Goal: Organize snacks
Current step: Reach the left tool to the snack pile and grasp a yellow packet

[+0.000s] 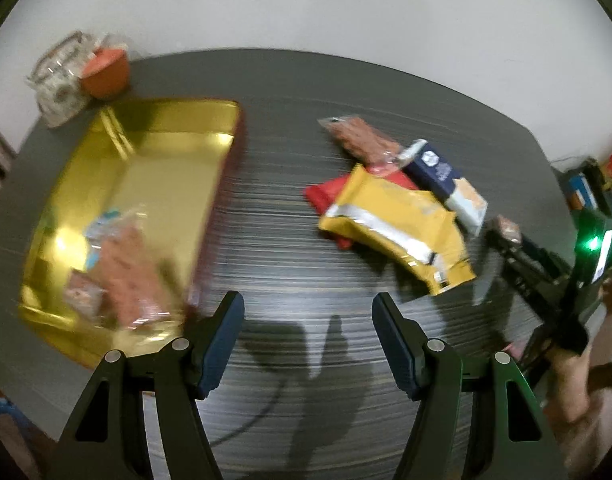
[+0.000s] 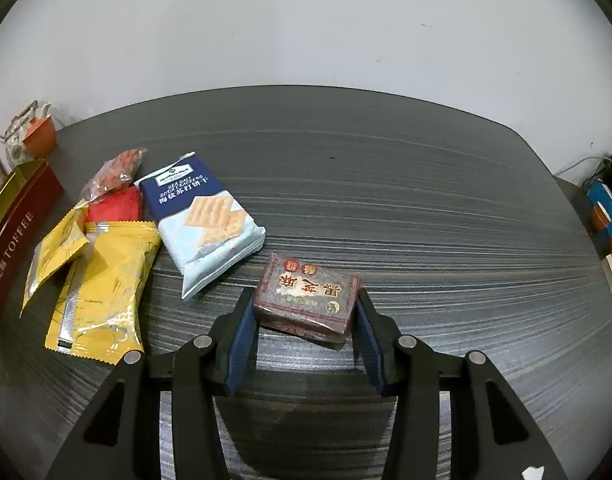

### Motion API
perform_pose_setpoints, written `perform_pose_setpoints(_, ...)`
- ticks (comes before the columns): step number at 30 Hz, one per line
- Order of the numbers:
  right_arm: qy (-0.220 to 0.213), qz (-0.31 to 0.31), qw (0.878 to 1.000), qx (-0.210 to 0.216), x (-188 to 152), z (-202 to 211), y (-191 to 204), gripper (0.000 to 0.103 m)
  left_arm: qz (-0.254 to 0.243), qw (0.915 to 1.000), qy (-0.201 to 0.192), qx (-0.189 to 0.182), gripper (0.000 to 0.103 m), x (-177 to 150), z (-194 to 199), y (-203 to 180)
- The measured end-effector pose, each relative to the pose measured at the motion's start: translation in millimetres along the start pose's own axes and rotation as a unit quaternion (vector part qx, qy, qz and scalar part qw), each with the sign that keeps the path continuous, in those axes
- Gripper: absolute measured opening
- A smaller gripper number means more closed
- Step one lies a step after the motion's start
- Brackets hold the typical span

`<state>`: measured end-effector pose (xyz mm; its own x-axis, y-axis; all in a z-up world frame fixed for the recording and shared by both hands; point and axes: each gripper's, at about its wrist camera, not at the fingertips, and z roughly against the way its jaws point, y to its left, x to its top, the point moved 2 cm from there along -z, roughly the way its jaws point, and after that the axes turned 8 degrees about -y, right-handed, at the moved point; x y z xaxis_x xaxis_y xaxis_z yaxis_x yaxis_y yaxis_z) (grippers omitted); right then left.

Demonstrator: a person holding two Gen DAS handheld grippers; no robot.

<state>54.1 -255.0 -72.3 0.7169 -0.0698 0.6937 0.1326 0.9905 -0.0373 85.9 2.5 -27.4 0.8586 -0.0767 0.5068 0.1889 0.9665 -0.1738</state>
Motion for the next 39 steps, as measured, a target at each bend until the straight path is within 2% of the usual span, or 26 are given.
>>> perform_pose_setpoints(4, -0.005, -0.001, 1.000, 0.002, 0, -2, 3, 0.044, 0.032, 0.9985, 0.017, -0.040, 0.067, 3, -14, -12)
perform_pose_setpoints(8, -0.004, -0.002, 1.000, 0.002, -1, -1, 0, 0.044, 0.073, 0.9933, 0.033, -0.083, 0.067, 7, -26, -20)
perform_pose_setpoints(12, -0.004, -0.003, 1.000, 0.003, -1, -1, 0, 0.045, 0.126, 0.9839, 0.042, -0.120, 0.066, 13, -36, -22)
perform_pose_setpoints(17, -0.004, -0.002, 1.000, 0.004, -2, -1, 1, 0.046, 0.176, 0.9730, 0.054, -0.139, 0.066, 26, -49, -27)
perform_pose_setpoints(22, -0.004, -0.002, 1.000, 0.004, -2, 0, 1, 0.046, 0.177, 0.9761, 0.057, -0.113, 0.067, 42, -55, -37)
perform_pose_setpoints(30, -0.004, -0.003, 1.000, 0.004, -1, 0, 1, 0.047, 0.204, 0.9753, 0.075, -0.042, 0.072, 57, -71, -48)
perform_pose_setpoints(39, -0.004, -0.003, 1.000, 0.006, -1, 2, 1, 0.048, 0.149, 0.9844, 0.089, 0.030, 0.074, 58, -81, -66)
